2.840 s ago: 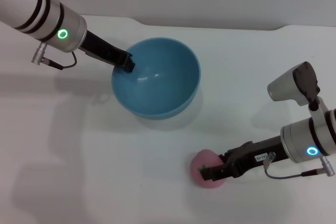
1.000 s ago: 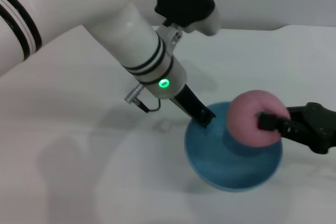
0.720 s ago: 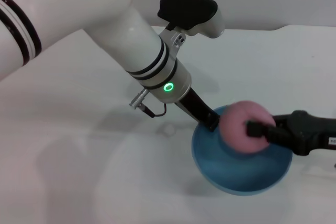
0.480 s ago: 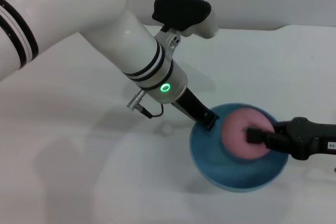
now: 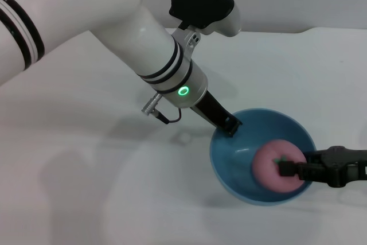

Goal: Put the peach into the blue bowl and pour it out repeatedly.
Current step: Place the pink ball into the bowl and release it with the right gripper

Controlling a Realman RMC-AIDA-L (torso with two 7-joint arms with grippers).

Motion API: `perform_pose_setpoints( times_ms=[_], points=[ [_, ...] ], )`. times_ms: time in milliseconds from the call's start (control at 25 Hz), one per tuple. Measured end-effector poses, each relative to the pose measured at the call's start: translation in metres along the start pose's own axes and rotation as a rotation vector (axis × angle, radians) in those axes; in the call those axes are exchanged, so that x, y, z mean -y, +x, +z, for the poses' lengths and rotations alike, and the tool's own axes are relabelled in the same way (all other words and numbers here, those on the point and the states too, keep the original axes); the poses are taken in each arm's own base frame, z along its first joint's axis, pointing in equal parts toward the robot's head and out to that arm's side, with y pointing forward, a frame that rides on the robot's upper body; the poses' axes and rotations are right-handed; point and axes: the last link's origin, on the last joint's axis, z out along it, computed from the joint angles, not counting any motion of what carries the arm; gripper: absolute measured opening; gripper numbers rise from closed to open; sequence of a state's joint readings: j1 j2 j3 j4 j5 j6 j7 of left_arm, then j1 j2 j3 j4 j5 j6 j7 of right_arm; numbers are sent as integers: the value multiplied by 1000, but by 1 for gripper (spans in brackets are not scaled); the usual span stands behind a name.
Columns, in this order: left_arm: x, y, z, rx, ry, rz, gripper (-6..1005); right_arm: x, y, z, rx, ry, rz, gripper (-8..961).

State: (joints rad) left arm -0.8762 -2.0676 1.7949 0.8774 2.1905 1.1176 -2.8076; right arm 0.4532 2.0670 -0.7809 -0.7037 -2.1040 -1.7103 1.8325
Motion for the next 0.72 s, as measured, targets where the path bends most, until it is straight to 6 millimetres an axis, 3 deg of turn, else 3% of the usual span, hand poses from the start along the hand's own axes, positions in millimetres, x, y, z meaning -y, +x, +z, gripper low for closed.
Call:
perform_pose_setpoints(
  times_ms=[600,720],
  points=[
    [1,5,0,-19,14,13,0,-3,-32,-10,6,7,-100,311],
    [2,5,0,-25,16,10,0,-2,-39,-11,17,20,-81,542]
  ],
)
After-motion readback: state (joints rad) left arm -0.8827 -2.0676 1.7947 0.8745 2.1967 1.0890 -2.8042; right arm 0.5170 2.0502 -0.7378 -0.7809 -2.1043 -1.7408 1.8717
